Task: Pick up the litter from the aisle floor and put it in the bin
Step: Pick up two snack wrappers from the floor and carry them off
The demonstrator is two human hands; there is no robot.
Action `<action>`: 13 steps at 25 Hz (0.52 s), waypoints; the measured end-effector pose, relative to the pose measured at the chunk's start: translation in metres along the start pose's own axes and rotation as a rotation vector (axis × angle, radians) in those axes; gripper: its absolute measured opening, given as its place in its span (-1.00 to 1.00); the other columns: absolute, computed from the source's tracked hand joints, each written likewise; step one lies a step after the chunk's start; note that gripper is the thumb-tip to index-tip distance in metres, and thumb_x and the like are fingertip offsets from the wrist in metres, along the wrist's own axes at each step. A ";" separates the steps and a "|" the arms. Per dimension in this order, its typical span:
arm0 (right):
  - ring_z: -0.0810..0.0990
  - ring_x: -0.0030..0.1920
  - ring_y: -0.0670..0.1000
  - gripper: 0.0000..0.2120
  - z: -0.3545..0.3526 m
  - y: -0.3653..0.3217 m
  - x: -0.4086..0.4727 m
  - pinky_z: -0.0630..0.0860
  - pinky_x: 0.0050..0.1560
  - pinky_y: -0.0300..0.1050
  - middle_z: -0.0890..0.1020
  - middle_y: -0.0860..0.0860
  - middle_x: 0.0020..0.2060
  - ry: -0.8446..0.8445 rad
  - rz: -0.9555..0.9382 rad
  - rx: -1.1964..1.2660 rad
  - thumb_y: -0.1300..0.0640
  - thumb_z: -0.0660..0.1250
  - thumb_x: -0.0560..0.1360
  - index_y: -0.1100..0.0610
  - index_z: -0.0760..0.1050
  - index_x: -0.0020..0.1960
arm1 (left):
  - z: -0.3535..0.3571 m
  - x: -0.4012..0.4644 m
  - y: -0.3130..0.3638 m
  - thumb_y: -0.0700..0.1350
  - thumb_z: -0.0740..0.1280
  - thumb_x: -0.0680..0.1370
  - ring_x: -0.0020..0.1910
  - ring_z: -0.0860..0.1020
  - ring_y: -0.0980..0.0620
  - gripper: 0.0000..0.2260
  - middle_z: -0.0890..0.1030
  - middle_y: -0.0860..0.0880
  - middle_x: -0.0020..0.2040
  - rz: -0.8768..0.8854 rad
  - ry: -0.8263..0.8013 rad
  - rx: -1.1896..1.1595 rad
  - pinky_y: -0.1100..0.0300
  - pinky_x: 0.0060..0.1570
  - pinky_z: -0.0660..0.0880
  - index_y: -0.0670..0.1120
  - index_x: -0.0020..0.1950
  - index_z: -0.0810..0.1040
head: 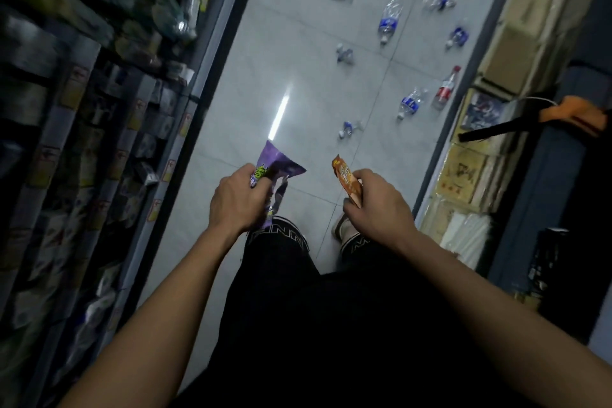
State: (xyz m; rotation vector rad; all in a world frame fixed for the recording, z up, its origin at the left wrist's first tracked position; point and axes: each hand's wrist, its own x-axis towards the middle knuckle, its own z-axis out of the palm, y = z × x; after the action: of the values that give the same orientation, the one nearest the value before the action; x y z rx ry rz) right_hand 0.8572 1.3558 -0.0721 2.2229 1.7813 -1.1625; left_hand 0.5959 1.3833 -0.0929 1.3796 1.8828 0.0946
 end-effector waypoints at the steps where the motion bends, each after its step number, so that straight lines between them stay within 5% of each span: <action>1: 0.55 -0.05 0.09 -0.61 0.001 -0.003 -0.012 0.48 -0.13 -0.01 0.54 -0.05 0.03 0.033 0.035 0.015 -0.03 0.32 0.48 -0.03 0.41 0.29 | -0.007 -0.001 0.000 0.12 0.18 0.51 -0.29 0.52 -0.13 -0.76 0.55 -0.06 -0.29 0.044 -0.005 -0.009 0.06 -0.35 0.35 -0.04 -0.11 0.44; 8: 0.61 -0.03 0.14 -0.65 0.071 -0.044 -0.113 0.55 -0.11 0.04 0.57 0.00 0.04 0.263 0.329 0.184 -0.07 0.34 0.49 -0.04 0.41 0.23 | -0.066 0.013 -0.027 0.17 0.24 0.56 -0.23 0.53 -0.15 -0.78 0.56 -0.04 -0.21 0.394 -0.205 0.444 0.06 -0.26 0.43 0.02 -0.08 0.42; 13: 0.57 0.01 0.11 -0.61 0.122 -0.077 -0.207 0.43 -0.12 -0.04 0.57 -0.01 0.08 0.401 0.535 0.320 -0.06 0.33 0.51 -0.01 0.41 0.30 | -0.094 -0.007 -0.023 0.25 0.21 0.54 -0.25 0.54 -0.15 -0.69 0.59 -0.03 -0.23 0.657 -0.288 0.628 0.05 -0.27 0.49 0.02 -0.12 0.42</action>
State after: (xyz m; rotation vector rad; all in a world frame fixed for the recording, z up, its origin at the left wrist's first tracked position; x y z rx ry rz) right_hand 0.7199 1.1543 -0.0080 3.0293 0.9981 -0.9807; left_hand 0.5204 1.4028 -0.0358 2.2605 1.1930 -0.3829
